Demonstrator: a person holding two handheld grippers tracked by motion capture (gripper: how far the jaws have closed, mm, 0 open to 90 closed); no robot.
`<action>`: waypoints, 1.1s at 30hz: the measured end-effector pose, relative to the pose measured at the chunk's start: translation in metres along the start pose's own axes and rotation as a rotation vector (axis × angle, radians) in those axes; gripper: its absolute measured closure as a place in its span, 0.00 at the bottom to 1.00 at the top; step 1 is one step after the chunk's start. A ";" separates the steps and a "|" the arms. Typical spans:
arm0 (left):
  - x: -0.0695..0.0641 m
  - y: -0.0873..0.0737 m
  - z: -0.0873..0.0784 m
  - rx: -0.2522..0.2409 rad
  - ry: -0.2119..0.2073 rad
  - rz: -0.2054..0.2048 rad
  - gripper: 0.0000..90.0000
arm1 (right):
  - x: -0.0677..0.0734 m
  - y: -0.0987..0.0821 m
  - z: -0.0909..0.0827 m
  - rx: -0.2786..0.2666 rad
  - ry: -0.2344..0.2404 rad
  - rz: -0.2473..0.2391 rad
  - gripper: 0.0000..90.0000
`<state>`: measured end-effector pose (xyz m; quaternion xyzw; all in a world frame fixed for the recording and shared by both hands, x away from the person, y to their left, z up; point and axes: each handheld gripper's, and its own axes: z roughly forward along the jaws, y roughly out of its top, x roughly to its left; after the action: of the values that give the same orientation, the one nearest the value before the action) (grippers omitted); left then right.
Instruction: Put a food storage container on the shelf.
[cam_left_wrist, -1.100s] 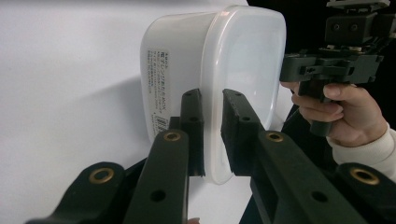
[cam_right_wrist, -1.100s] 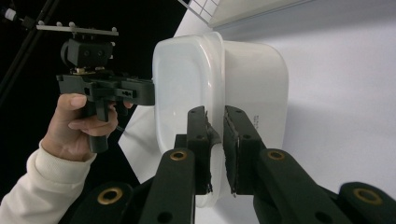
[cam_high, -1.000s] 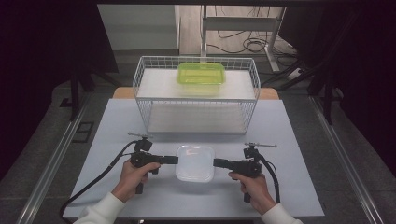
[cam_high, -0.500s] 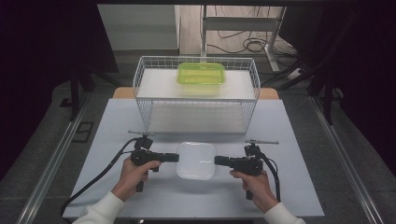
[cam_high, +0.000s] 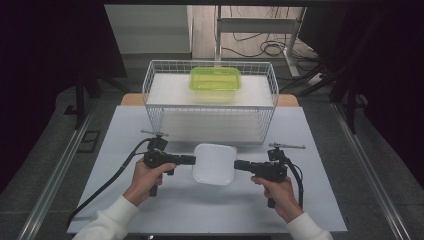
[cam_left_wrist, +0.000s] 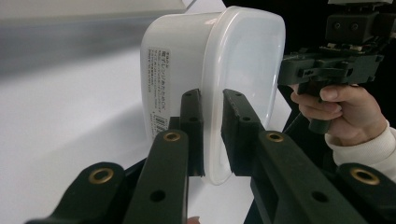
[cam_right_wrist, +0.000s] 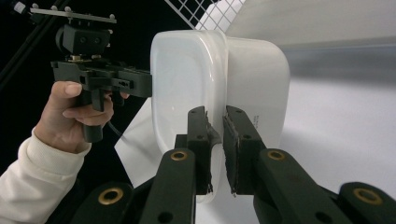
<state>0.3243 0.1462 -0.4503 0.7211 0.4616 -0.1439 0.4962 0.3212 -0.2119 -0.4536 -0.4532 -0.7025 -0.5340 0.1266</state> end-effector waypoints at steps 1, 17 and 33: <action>-0.001 0.002 0.000 0.000 0.002 0.004 0.88 | 0.000 0.002 -0.001 -0.002 -0.001 -0.007 0.90; -0.021 0.036 -0.021 -0.062 0.008 0.053 0.88 | 0.020 0.044 -0.010 -0.025 0.002 -0.084 0.89; -0.034 0.062 -0.038 -0.121 0.012 0.084 0.88 | 0.043 0.084 -0.015 -0.038 -0.004 -0.153 0.89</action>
<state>0.3470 0.1560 -0.3736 0.7094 0.4416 -0.0906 0.5418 0.3574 -0.2015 -0.3661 -0.4015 -0.7250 -0.5545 0.0754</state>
